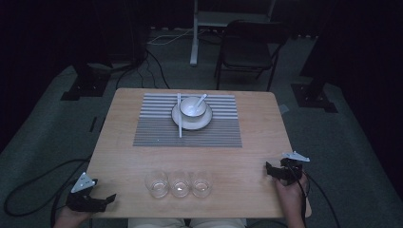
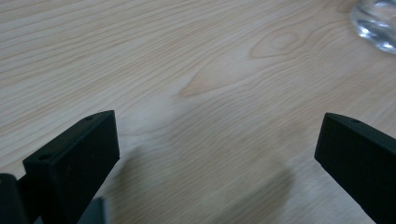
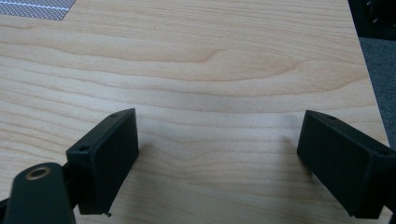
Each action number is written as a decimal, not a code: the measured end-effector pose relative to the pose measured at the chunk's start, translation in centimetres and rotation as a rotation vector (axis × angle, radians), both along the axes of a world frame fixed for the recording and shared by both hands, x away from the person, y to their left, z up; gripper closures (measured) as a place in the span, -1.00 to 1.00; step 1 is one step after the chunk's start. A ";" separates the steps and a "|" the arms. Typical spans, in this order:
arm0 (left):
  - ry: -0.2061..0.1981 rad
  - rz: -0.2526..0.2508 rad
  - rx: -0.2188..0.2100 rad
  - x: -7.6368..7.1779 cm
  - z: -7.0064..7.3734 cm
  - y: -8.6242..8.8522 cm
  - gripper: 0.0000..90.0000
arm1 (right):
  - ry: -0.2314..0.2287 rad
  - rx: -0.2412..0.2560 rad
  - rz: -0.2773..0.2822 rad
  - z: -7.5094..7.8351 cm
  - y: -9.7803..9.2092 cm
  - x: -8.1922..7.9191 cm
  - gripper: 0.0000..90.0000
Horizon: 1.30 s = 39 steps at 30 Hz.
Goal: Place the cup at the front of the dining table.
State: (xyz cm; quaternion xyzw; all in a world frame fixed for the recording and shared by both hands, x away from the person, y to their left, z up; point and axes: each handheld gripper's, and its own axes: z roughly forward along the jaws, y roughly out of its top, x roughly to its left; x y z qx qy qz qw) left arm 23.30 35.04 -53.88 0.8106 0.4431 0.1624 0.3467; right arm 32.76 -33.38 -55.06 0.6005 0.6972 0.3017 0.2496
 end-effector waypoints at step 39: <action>0.018 -0.191 -0.034 1.1 0.9 -5.5 -0.98 | 0.000 0.000 0.000 0.0 0.0 0.0 -0.73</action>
